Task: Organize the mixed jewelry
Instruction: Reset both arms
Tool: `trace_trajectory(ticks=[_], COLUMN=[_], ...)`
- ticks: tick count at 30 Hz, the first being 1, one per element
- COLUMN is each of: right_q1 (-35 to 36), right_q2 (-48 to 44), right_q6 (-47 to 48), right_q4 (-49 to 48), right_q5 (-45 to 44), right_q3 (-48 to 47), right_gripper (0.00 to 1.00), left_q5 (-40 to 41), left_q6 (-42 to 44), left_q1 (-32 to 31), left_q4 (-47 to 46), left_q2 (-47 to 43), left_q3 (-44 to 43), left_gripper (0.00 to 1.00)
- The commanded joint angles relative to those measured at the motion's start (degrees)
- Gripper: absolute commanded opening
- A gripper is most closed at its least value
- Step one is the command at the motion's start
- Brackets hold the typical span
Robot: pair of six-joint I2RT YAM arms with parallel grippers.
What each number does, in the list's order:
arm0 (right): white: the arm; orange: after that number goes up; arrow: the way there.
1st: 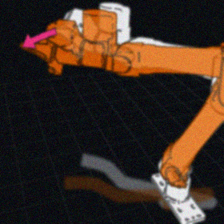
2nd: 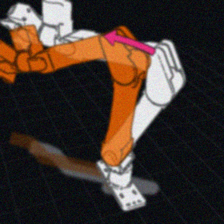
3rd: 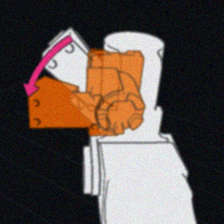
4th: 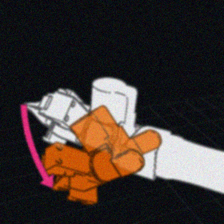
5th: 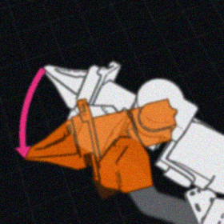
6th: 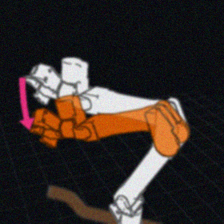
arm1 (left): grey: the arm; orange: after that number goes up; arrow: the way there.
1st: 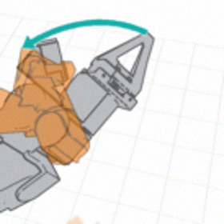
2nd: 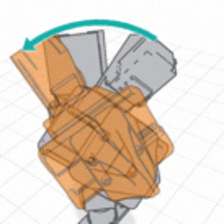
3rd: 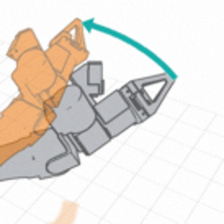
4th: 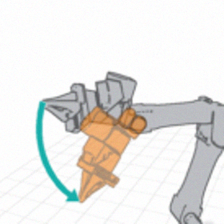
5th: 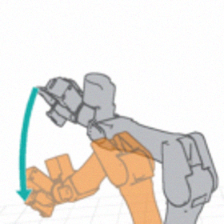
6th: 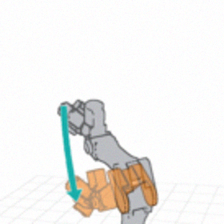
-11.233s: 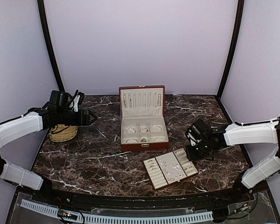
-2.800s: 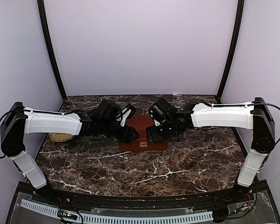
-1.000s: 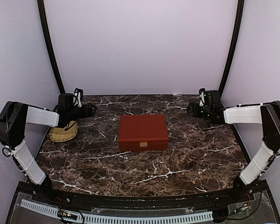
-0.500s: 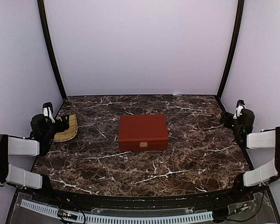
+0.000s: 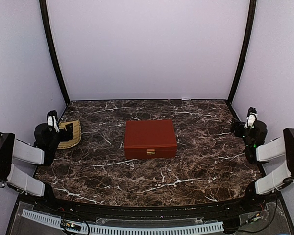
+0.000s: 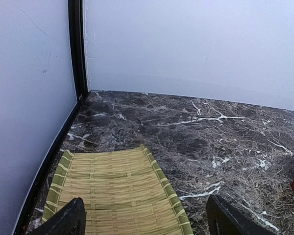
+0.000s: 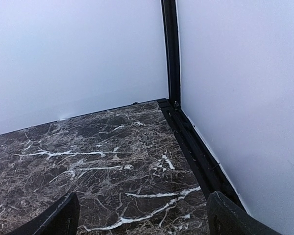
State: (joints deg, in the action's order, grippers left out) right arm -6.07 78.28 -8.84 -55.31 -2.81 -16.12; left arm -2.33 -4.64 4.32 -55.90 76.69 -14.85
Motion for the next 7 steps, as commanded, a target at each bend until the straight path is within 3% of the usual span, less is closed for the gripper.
trace_trajectory(ticks=[1,7], right_q1=[-0.26,-0.26], right_q2=[1.02,1.18], right_q6=[1.14,1.19], right_q4=[-5.15,-5.51], right_q5=[0.95,1.31], right_q3=[0.56,0.56], right_gripper=[0.91,0.91], left_q5=[-0.56,1.01], left_q6=[2.17,1.17], left_q1=[0.07,-0.01], left_q4=[-3.69,-4.22], left_q2=[-0.71,-0.53], left_q3=[0.54,0.64], left_gripper=[0.88,0.88])
